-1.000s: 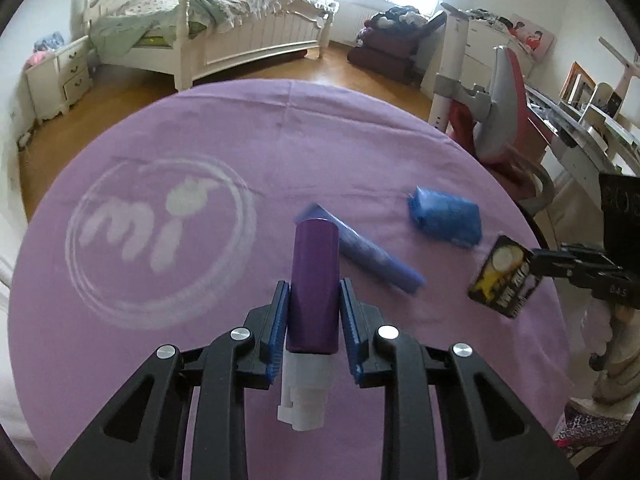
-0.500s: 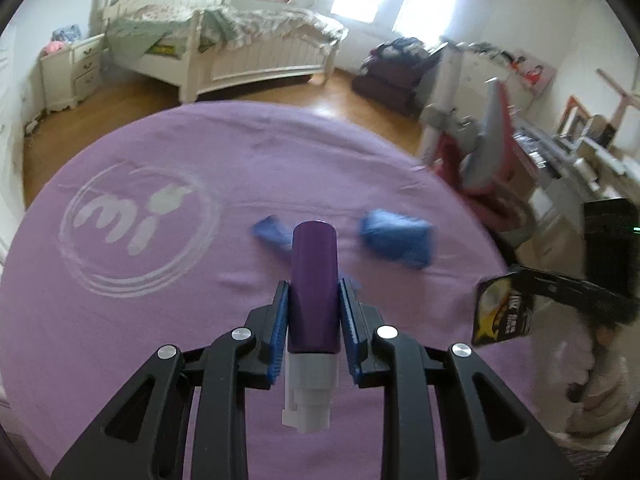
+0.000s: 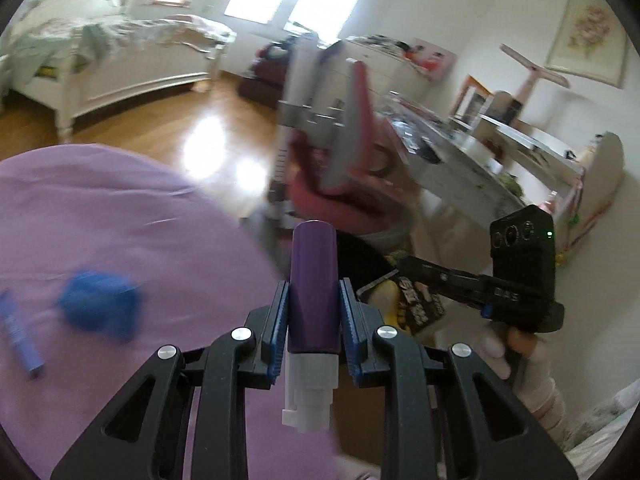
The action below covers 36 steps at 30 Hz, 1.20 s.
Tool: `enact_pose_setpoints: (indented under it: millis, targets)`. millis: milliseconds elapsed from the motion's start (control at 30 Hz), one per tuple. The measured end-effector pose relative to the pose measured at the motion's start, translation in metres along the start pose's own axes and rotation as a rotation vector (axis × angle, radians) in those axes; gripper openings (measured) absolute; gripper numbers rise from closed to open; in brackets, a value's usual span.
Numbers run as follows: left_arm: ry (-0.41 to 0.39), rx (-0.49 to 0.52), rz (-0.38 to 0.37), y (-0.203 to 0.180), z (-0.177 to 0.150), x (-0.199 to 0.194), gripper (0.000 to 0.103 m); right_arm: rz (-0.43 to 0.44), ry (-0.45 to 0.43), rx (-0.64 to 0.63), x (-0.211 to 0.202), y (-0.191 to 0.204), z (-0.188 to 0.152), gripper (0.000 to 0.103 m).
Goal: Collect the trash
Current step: 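Carry the spray bottle and packet over the black bin and open both tools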
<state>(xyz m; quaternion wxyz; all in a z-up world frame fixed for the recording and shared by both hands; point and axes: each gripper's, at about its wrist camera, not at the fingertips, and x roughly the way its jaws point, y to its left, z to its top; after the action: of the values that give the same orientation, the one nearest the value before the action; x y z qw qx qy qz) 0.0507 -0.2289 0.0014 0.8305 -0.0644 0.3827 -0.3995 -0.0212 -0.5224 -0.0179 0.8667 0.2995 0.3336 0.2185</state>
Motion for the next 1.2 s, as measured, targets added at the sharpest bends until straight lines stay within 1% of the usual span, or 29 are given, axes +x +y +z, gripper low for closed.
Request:
enact_pose_setpoints:
  millis: [167,200,300,333,500,667,800,833,867,900,933,967,1000,1133,1167,1200]
  targets:
    - [0.036,0.046,-0.09,-0.047,0.016,0.059,0.025,-0.12,-0.128,0.048,-0.051,-0.045,0.011,0.004]
    - [0.045,0.053,-0.104,-0.054,0.017,0.07,0.025,-0.158,-0.156,0.058,-0.061,-0.054,0.012,0.004]
    - [0.07,0.075,-0.133,-0.074,0.018,0.098,0.025,-0.219,-0.194,0.079,-0.075,-0.074,0.014,0.004]
    - [0.077,0.08,-0.138,-0.077,0.018,0.106,0.025,-0.252,-0.203,0.08,-0.08,-0.082,0.015,0.004]
    - [0.121,0.073,-0.159,-0.089,0.016,0.145,0.025,-0.317,-0.217,0.096,-0.084,-0.107,0.013,0.004]
    - [0.135,0.061,-0.163,-0.092,0.018,0.168,0.025,-0.35,-0.217,0.107,-0.073,-0.115,0.012,0.004]
    - [0.145,0.069,-0.136,-0.095,0.022,0.177,0.028,-0.409,-0.215,0.122,-0.071,-0.122,0.018,0.005]
    - [0.147,0.065,-0.135,-0.095,0.023,0.176,0.029,-0.42,-0.206,0.136,-0.071,-0.125,0.019,0.014]
    - [0.144,0.065,-0.131,-0.095,0.024,0.173,0.04,-0.427,-0.205,0.148,-0.071,-0.129,0.02,0.022]
    - [0.136,0.068,-0.12,-0.096,0.025,0.17,0.057,-0.433,-0.208,0.155,-0.072,-0.129,0.02,0.043]
    - [0.117,0.077,-0.1,-0.096,0.024,0.161,0.065,-0.444,-0.218,0.154,-0.075,-0.127,0.018,0.067]
    - [0.105,0.082,-0.089,-0.096,0.024,0.156,0.071,-0.449,-0.235,0.142,-0.078,-0.123,0.015,0.075]
    - [0.093,0.087,-0.08,-0.094,0.024,0.148,0.071,-0.448,-0.241,0.134,-0.079,-0.121,0.015,0.078]
    - [0.053,0.057,-0.035,-0.078,0.02,0.116,0.073,-0.417,-0.208,0.103,-0.067,-0.105,0.014,0.078]
    - [0.031,0.042,-0.006,-0.07,0.018,0.102,0.076,-0.409,-0.2,0.091,-0.063,-0.1,0.013,0.078]
    - [0.012,0.032,0.016,-0.063,0.017,0.091,0.076,-0.399,-0.185,0.072,-0.055,-0.092,0.012,0.078]
